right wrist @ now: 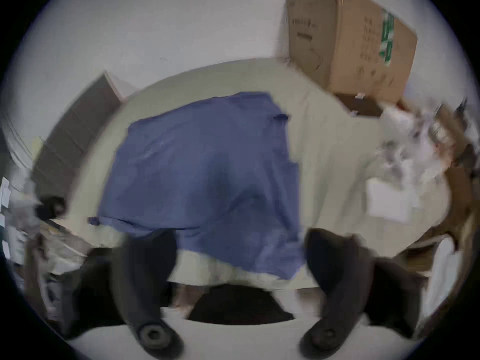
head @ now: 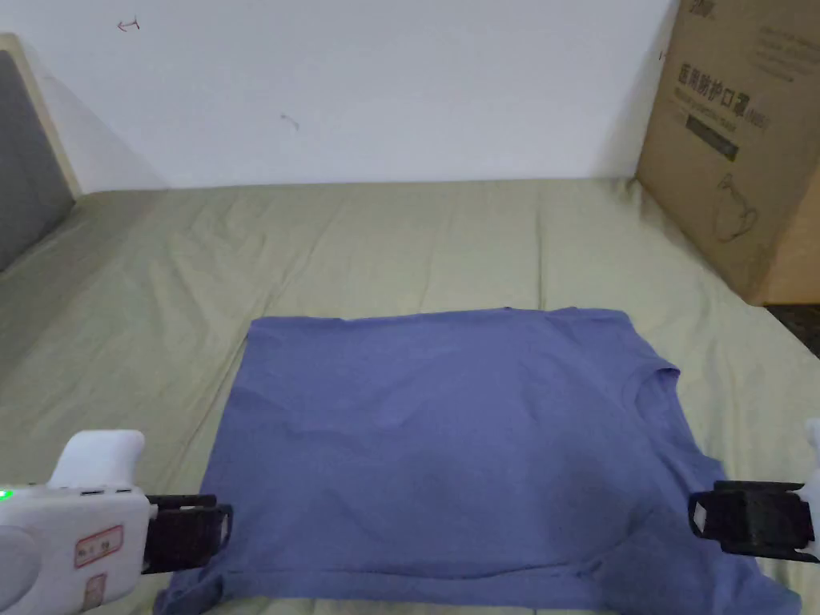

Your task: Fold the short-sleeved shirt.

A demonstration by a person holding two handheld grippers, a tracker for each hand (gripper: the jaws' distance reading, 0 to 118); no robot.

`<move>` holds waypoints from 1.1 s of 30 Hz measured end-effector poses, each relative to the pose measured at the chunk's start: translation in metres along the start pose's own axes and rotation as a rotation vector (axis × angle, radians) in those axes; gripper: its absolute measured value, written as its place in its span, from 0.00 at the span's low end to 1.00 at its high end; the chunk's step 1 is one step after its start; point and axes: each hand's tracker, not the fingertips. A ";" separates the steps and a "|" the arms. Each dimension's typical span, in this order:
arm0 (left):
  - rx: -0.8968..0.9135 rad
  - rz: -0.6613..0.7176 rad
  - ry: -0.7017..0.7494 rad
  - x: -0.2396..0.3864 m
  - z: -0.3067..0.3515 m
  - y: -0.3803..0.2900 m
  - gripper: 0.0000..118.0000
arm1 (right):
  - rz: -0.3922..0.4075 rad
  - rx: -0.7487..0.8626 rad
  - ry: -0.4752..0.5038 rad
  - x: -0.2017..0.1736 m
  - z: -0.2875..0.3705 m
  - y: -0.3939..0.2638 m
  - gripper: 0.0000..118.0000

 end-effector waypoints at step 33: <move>-0.095 0.023 -0.005 -0.028 -0.060 -0.019 0.02 | -0.120 -0.220 -0.095 0.078 -0.075 -0.015 0.99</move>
